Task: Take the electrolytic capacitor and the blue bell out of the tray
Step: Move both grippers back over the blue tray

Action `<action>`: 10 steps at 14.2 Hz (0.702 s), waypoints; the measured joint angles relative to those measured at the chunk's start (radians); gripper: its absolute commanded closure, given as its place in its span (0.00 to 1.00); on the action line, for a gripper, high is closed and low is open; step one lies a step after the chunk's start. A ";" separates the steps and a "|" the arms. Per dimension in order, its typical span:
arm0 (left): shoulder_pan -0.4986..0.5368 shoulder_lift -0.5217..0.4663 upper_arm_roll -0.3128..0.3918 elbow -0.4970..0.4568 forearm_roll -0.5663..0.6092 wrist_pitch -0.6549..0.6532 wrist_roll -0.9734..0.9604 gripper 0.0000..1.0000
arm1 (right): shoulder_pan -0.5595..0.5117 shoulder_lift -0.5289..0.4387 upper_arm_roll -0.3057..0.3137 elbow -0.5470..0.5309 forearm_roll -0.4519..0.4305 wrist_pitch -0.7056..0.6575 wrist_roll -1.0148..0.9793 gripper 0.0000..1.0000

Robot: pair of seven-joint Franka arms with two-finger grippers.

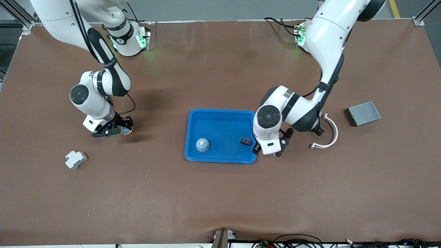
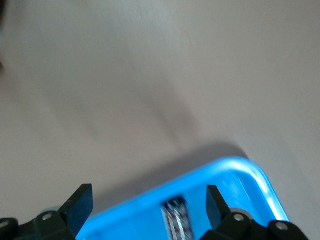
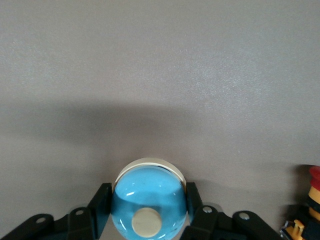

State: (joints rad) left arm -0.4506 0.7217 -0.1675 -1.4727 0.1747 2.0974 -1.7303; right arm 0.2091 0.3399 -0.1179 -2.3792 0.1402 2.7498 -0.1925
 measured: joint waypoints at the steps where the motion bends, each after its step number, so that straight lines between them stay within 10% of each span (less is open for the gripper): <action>1: -0.016 0.011 0.000 0.005 -0.005 0.021 -0.040 0.14 | 0.000 0.000 0.001 0.000 0.002 0.001 0.000 0.00; 10: -0.074 0.098 0.000 0.009 -0.012 0.147 -0.190 0.44 | 0.009 -0.042 0.051 0.181 0.016 -0.282 0.114 0.00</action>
State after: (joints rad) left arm -0.5248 0.8193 -0.1675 -1.4640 0.1625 2.2447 -1.9205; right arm 0.2176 0.2980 -0.0673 -2.1986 0.1565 2.4678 -0.0782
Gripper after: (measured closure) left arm 0.410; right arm 0.000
